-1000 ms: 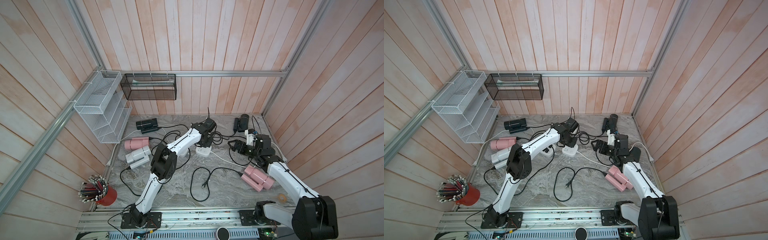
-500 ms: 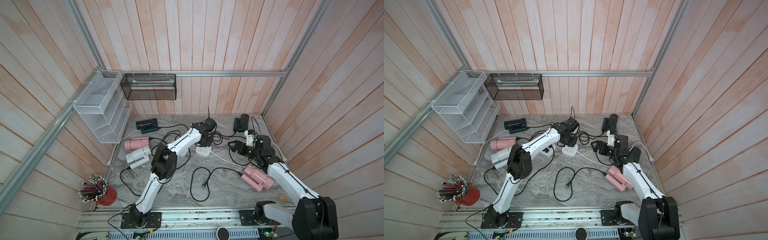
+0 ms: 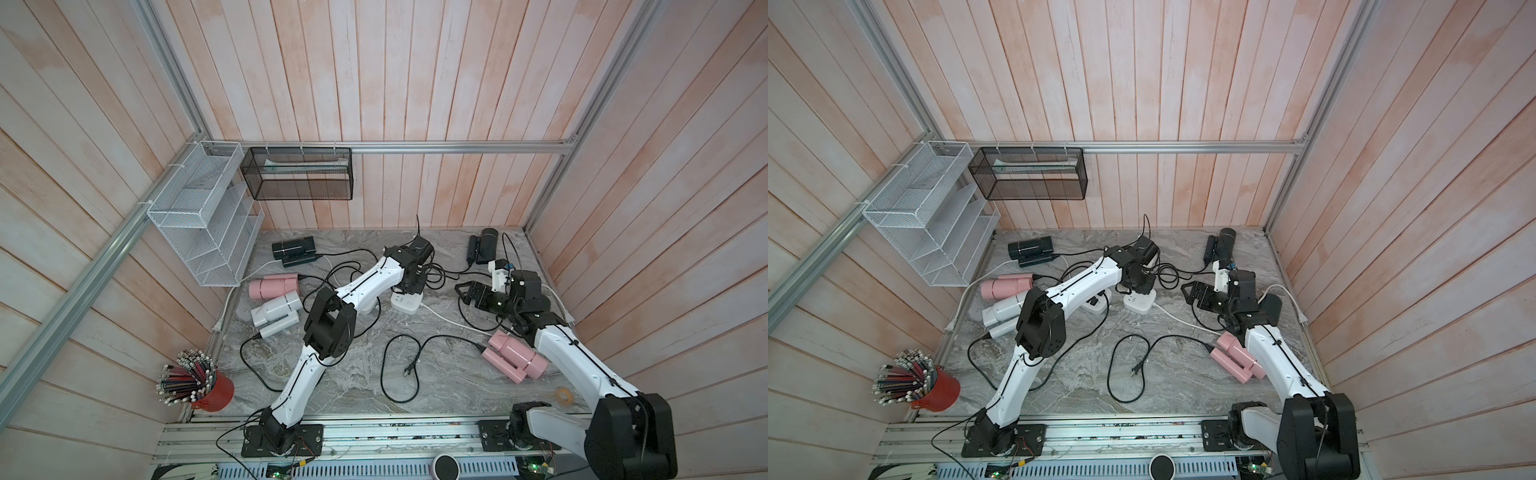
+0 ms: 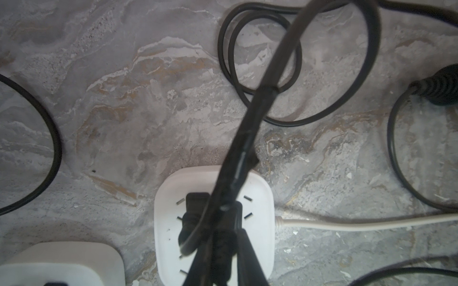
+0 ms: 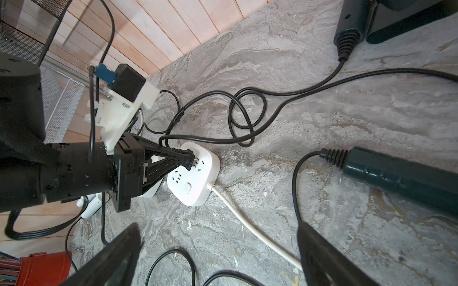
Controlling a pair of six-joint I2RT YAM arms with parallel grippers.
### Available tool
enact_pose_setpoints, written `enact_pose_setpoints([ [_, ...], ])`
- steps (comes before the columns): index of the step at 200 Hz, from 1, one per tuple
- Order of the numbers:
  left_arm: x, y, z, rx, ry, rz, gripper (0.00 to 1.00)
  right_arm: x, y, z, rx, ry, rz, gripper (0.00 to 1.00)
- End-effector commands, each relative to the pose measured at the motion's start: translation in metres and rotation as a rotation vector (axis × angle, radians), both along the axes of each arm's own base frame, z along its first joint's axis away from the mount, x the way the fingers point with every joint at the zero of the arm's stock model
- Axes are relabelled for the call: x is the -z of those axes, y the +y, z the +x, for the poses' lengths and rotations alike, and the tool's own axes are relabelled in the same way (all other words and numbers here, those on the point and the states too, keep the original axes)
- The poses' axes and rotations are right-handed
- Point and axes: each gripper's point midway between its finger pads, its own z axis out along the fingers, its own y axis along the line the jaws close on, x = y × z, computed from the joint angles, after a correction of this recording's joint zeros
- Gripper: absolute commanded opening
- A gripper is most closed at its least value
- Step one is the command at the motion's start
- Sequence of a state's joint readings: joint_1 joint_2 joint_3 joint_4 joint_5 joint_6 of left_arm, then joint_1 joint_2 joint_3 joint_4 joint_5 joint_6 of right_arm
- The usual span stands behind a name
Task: Charge the blow dryers
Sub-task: Insert the plug into the socket.
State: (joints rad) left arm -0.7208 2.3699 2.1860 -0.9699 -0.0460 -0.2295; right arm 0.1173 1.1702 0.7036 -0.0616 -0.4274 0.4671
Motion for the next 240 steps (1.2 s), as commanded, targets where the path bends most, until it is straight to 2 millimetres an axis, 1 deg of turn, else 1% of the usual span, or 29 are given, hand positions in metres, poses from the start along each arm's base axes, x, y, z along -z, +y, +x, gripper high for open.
enact_pose_setpoints([
  [1, 0.015, 0.001, 0.0, 0.003, 0.027, 0.018, 0.13, 0.007, 0.002, -0.005, -0.013, 0.018, -0.011, 0.99],
  [35, 0.02, 0.005, -0.006, 0.028, 0.052, 0.043, 0.12, 0.008, 0.001, -0.005, -0.011, 0.022, -0.013, 0.99],
  [69, 0.024, 0.015, -0.02, 0.08, 0.084, 0.09, 0.13, 0.008, 0.002, -0.005, -0.014, 0.026, -0.015, 0.99],
  [95, 0.019, 0.02, -0.032, 0.128, 0.081, 0.123, 0.12, 0.008, 0.003, -0.004, -0.015, 0.026, -0.012, 0.99],
  [118, 0.014, 0.023, -0.035, 0.149, 0.076, 0.14, 0.13, 0.009, 0.005, -0.003, -0.02, 0.028, -0.001, 0.98],
  [131, 0.015, 0.024, -0.036, 0.16, 0.083, 0.157, 0.13, 0.009, 0.007, -0.003, -0.022, 0.031, 0.002, 0.99],
  [158, 0.015, 0.019, -0.039, 0.204, 0.089, 0.173, 0.12, 0.009, 0.007, -0.003, -0.023, 0.03, -0.002, 0.99],
  [202, 0.031, 0.004, -0.04, 0.219, 0.091, 0.179, 0.12, 0.011, 0.006, -0.004, -0.02, 0.033, -0.008, 0.99],
  [240, 0.042, -0.001, -0.043, 0.234, 0.098, 0.204, 0.13, 0.013, 0.007, -0.006, -0.022, 0.035, -0.013, 0.99],
])
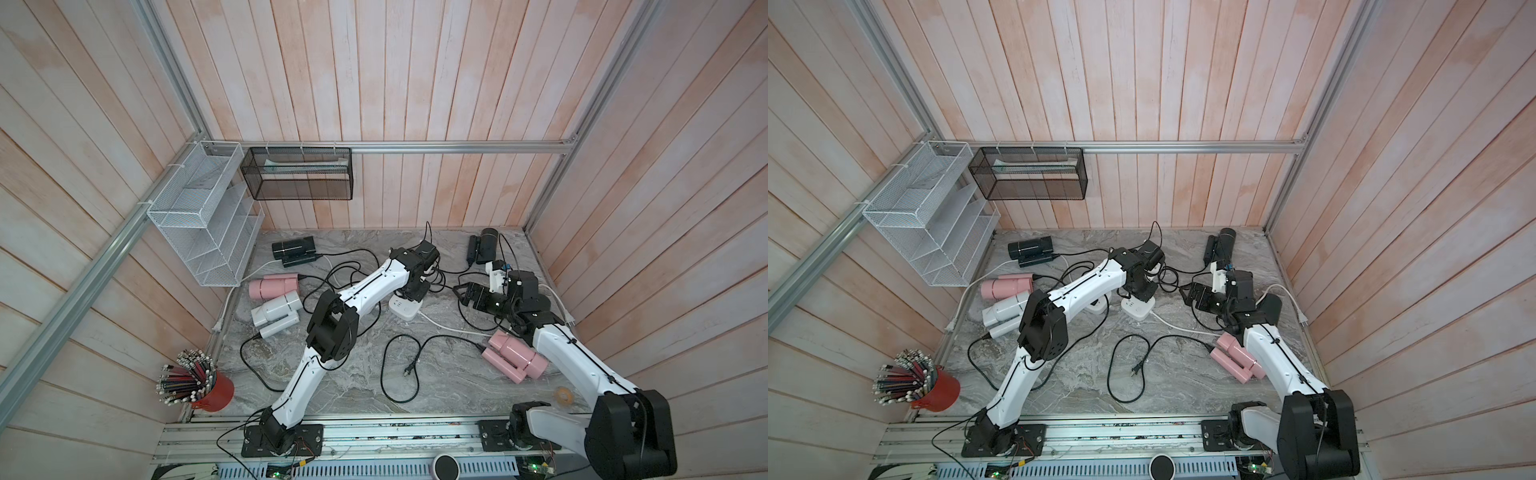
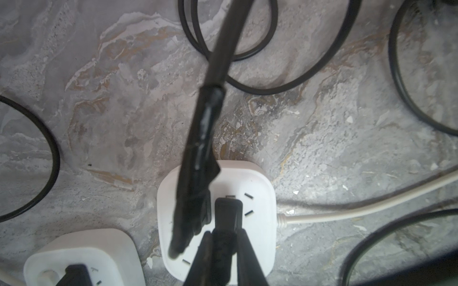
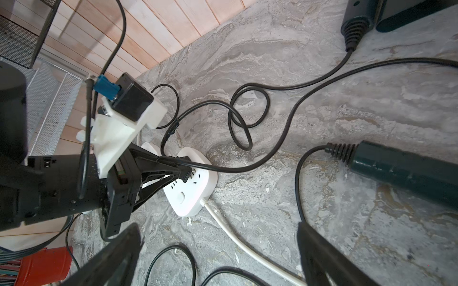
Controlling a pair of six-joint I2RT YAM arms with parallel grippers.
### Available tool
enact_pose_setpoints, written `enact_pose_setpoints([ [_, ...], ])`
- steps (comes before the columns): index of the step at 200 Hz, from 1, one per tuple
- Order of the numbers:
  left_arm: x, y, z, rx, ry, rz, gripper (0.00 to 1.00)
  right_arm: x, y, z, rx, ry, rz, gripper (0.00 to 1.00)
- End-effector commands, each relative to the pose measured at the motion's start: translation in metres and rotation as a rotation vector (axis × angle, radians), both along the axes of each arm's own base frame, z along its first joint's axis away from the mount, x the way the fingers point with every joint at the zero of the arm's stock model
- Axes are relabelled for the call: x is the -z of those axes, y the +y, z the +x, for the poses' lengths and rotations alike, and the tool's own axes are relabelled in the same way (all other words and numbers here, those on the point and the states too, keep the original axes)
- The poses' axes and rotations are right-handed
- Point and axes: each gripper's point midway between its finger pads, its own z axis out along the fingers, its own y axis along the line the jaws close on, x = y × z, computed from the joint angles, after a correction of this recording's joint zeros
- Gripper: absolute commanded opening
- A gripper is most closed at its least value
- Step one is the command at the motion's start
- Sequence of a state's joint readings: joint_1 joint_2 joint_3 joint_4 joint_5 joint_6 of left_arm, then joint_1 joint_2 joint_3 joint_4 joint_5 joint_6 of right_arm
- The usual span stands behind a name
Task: Charge the blow dryers
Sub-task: Insert the plug into the socket.
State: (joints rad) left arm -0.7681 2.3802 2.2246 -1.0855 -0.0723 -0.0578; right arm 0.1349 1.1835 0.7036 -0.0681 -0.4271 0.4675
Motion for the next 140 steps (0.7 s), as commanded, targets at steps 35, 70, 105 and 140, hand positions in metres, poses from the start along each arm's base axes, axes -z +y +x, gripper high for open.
enact_pose_setpoints([
  [35, 0.045, 0.002, -0.018, 0.05, 0.091, 0.102, 0.13, 0.009, 0.002, -0.003, -0.006, 0.019, -0.006, 0.99],
  [70, 0.056, 0.003, -0.026, 0.074, 0.145, 0.121, 0.13, 0.011, 0.003, -0.004, -0.008, 0.024, -0.009, 0.98],
  [105, 0.061, 0.007, -0.032, 0.09, 0.173, 0.139, 0.13, 0.012, 0.003, -0.004, -0.009, 0.025, -0.01, 0.99],
  [140, 0.063, 0.01, -0.034, 0.097, 0.182, 0.147, 0.13, 0.012, 0.004, -0.003, -0.01, 0.026, -0.009, 0.99],
])
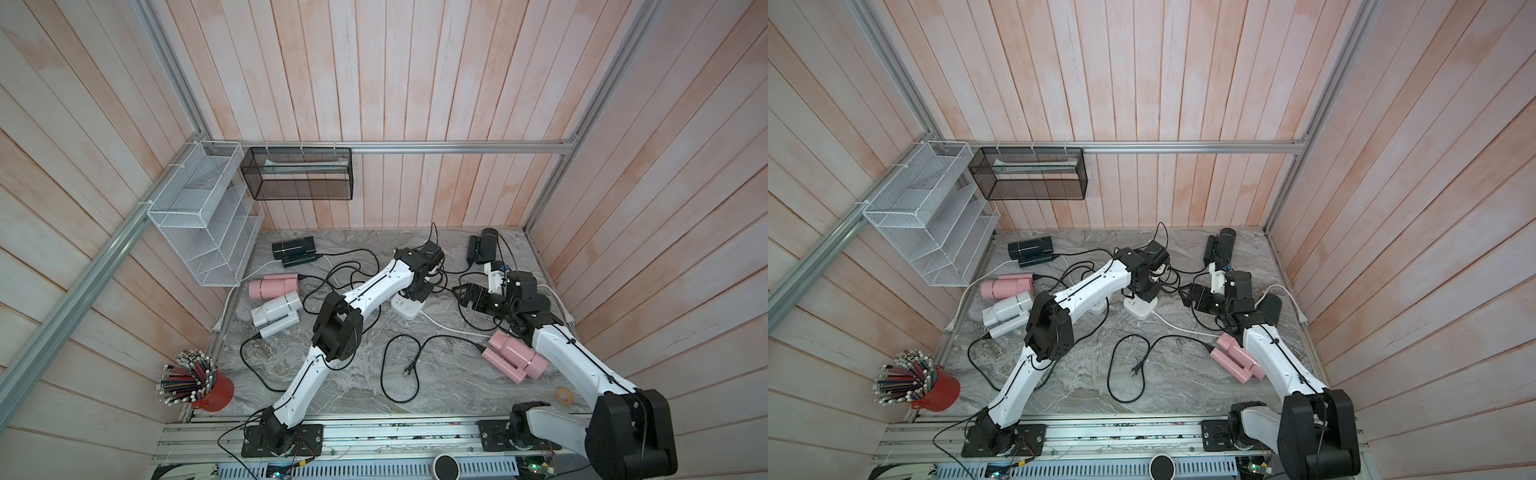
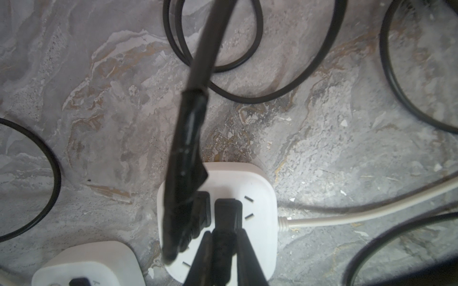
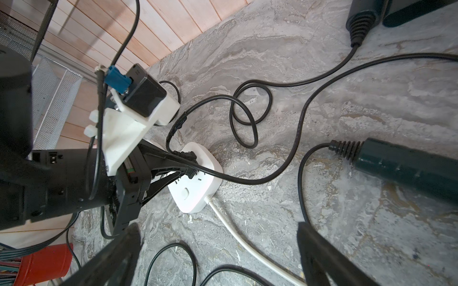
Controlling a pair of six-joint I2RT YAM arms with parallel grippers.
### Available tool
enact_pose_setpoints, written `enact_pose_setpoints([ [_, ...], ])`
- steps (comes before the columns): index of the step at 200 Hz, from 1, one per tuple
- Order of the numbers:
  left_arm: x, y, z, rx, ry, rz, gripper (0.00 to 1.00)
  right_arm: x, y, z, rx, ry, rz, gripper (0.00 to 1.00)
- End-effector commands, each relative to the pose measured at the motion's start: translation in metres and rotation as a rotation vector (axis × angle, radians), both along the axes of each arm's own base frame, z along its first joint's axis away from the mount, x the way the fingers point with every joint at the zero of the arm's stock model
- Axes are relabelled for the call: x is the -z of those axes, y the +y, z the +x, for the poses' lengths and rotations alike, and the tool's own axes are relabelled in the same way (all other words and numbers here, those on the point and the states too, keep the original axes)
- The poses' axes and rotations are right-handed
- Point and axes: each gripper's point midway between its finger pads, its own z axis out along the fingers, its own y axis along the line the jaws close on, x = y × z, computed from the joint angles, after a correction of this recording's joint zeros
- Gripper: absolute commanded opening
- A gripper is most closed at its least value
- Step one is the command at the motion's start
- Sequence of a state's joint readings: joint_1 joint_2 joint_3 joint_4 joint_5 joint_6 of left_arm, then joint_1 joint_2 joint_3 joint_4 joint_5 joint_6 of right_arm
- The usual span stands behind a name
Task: Charge the blow dryers
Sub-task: Insert the plug into the socket.
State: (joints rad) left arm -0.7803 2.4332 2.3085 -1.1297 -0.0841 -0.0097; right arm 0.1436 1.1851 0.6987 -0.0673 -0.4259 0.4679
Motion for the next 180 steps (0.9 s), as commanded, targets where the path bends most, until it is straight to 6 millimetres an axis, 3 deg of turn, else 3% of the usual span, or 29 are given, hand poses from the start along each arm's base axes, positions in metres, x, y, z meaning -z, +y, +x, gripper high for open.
enact_pose_setpoints([
  [1, 0.06, 0.017, -0.035, 0.04, 0.187, 0.122, 0.13, 0.01, 0.001, -0.002, -0.002, 0.021, -0.007, 0.99],
  [129, 0.09, 0.017, -0.041, 0.019, 0.225, 0.1, 0.12, 0.009, 0.003, -0.002, -0.01, 0.025, -0.016, 0.99],
  [180, 0.073, 0.005, -0.021, -0.047, 0.197, 0.015, 0.12, 0.01, 0.001, -0.001, 0.01, 0.027, -0.019, 0.99],
])
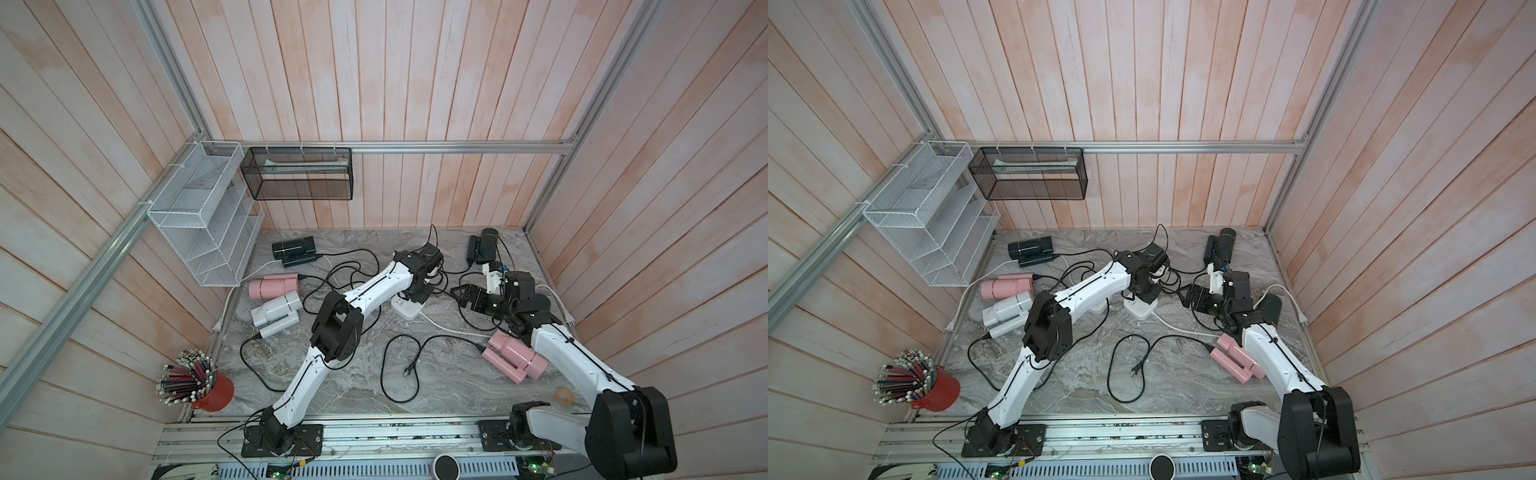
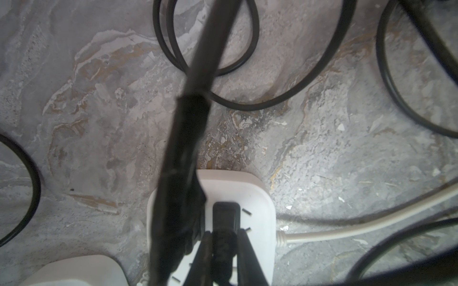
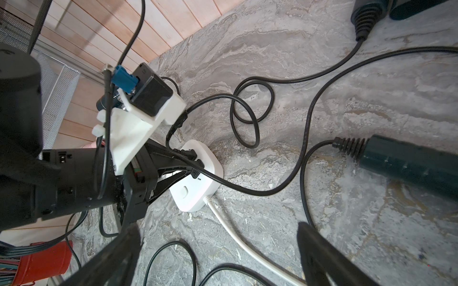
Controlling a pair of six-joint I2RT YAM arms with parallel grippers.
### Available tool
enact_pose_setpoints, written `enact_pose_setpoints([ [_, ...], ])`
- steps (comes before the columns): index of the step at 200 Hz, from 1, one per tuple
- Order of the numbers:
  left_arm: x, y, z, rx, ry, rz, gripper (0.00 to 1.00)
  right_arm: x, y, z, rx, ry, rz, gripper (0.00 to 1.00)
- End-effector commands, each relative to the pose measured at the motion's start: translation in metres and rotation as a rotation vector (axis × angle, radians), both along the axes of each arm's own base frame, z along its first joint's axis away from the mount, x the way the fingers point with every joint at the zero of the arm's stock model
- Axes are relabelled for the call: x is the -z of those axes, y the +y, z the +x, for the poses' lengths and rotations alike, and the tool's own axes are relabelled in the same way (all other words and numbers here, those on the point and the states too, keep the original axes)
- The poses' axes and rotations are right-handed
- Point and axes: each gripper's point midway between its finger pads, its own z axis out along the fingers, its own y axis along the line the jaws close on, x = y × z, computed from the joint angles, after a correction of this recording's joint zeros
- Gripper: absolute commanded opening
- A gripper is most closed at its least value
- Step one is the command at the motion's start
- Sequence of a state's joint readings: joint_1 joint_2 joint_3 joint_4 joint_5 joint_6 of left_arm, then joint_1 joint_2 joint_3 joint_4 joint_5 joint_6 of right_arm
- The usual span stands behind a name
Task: Charge the blow dryers
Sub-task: Insert the plug into the socket.
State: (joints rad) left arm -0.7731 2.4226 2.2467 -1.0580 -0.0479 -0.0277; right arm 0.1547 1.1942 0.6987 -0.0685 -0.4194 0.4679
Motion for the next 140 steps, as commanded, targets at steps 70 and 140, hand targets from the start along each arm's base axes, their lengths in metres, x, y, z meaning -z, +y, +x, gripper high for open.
enact_pose_setpoints([
  [70, 0.037, -0.002, 0.016, -0.256, 0.117, -0.068, 0.12, 0.001, -0.012, -0.002, 0.068, 0.0, -0.038, 0.99],
  [140, -0.005, -0.008, 0.031, -0.282, 0.038, -0.147, 0.31, 0.0, -0.012, -0.009, 0.062, -0.009, -0.037, 0.99],
])
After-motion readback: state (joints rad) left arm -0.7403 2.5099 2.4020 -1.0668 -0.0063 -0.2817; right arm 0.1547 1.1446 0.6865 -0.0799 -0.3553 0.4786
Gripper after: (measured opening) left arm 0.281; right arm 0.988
